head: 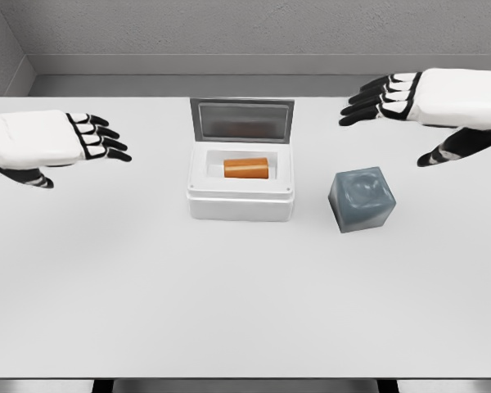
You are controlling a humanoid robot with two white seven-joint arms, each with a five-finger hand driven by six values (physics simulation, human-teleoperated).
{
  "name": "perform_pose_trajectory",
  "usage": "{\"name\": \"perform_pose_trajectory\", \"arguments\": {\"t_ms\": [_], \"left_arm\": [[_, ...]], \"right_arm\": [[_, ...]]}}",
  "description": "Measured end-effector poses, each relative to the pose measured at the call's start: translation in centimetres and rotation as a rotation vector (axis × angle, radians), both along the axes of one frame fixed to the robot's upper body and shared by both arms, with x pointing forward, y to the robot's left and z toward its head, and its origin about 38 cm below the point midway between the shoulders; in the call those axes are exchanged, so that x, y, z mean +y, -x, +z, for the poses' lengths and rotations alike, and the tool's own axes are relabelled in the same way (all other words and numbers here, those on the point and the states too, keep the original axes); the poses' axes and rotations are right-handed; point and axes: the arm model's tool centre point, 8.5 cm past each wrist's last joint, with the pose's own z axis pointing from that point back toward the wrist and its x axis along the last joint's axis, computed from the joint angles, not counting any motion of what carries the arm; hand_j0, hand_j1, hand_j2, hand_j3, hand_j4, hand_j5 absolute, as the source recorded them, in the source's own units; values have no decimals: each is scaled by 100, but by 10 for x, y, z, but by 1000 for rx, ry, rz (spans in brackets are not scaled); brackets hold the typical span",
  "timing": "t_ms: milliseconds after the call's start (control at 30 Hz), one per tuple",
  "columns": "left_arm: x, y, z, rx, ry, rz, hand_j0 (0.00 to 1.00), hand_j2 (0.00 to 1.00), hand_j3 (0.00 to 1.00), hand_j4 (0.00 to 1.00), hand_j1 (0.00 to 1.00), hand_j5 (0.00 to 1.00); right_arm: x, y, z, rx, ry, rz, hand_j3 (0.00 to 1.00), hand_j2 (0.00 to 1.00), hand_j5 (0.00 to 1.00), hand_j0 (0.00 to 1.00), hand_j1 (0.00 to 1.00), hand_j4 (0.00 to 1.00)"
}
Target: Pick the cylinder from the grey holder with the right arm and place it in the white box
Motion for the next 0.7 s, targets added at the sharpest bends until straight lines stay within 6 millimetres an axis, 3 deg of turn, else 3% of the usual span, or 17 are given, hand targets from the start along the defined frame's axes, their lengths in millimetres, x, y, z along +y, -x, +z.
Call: {"name": "perform_pose_trajectory", "arguments": {"t_ms": [67, 133, 200, 300, 367, 400, 500, 600, 700], "left_arm": [[0, -9, 3, -20, 7, 14, 100, 100, 100, 100, 100, 100], [1, -21, 27, -83, 17, 30, 100, 100, 100, 100, 100, 100], [5, -38, 50, -139, 37, 64, 100, 100, 100, 100, 100, 100], [-4, -68, 41, -150, 43, 101, 100, 100, 100, 100, 100, 100], [-13, -89, 40, -166, 39, 125, 100, 100, 100, 100, 100, 100], [-21, -101, 52, -192, 34, 129, 100, 100, 100, 100, 100, 100], [-41, -129, 27, -149, 9, 157, 100, 100, 100, 100, 100, 100], [-55, -142, 9, -121, -16, 167, 100, 100, 100, 100, 100, 100], [-65, -151, -4, -98, -32, 177, 100, 100, 100, 100, 100, 100]], "right_arm": [[-14, 4, -8, 93, -102, -30, 100, 100, 100, 100, 100, 100], [-22, 4, -17, 165, -183, -53, 100, 100, 100, 100, 100, 100], [-30, 4, -48, 265, -240, -87, 100, 100, 100, 100, 100, 100], [-40, 7, -82, 354, -317, -137, 100, 100, 100, 100, 100, 100], [-43, 6, -82, 340, -356, -146, 100, 100, 100, 100, 100, 100], [-44, 7, -86, 345, -375, -153, 100, 100, 100, 100, 100, 100], [-43, 8, -98, 359, -429, -162, 100, 100, 100, 100, 100, 100], [-43, 14, -118, 394, -481, -178, 100, 100, 100, 100, 100, 100], [-39, 13, -121, 389, -521, -175, 100, 100, 100, 100, 100, 100]]}}
